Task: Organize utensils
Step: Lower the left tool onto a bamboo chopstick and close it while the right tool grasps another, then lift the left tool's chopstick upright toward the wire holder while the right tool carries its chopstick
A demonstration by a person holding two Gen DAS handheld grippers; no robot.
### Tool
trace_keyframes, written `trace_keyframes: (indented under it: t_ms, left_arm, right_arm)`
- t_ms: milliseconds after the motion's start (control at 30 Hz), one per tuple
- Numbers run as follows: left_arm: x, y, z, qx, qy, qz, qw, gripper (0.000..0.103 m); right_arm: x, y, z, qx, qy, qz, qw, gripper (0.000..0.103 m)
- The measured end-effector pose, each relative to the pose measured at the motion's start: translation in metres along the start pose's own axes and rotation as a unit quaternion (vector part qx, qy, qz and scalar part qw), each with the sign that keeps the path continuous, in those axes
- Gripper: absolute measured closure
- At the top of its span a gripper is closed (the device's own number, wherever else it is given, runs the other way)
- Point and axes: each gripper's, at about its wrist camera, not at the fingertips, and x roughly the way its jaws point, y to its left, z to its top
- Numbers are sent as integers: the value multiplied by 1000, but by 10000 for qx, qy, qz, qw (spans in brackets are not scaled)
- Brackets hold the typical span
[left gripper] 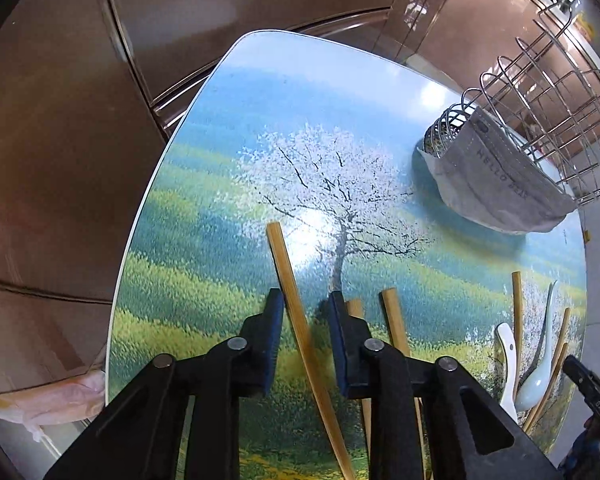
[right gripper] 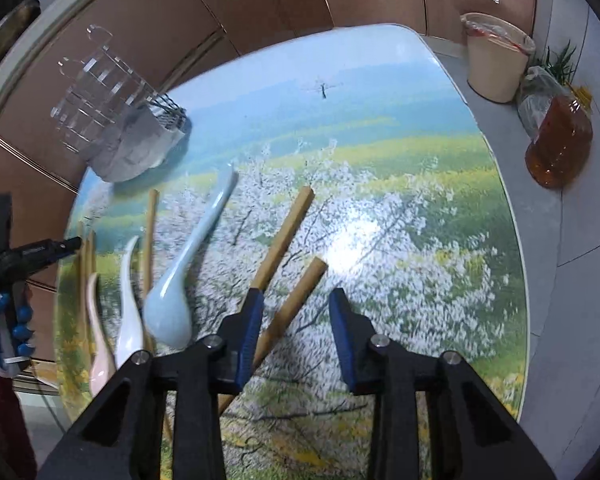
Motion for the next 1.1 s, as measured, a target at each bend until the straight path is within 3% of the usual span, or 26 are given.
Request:
trace_keyframes:
  t_ms: [233,400,767,1100]
  left_arm:
    - [3,-8,2,618,-17,293,9977,92]
    - [1,-17,-10,1040,-31,254,9942,93]
    - [-13,-37,-52,1715,267,115,9848,96]
    - [-8,-37,-33,1638,786,27,9834,96]
  right_arm:
    - [4,14,6,-654,154,-458,9967,85]
    - [4,19,7,-1300,328,-642,9889,95]
    - [2,29,-6,-2141,930,-495,9711,96]
    - [12,47,8,-2466,1481,-509,9564,96]
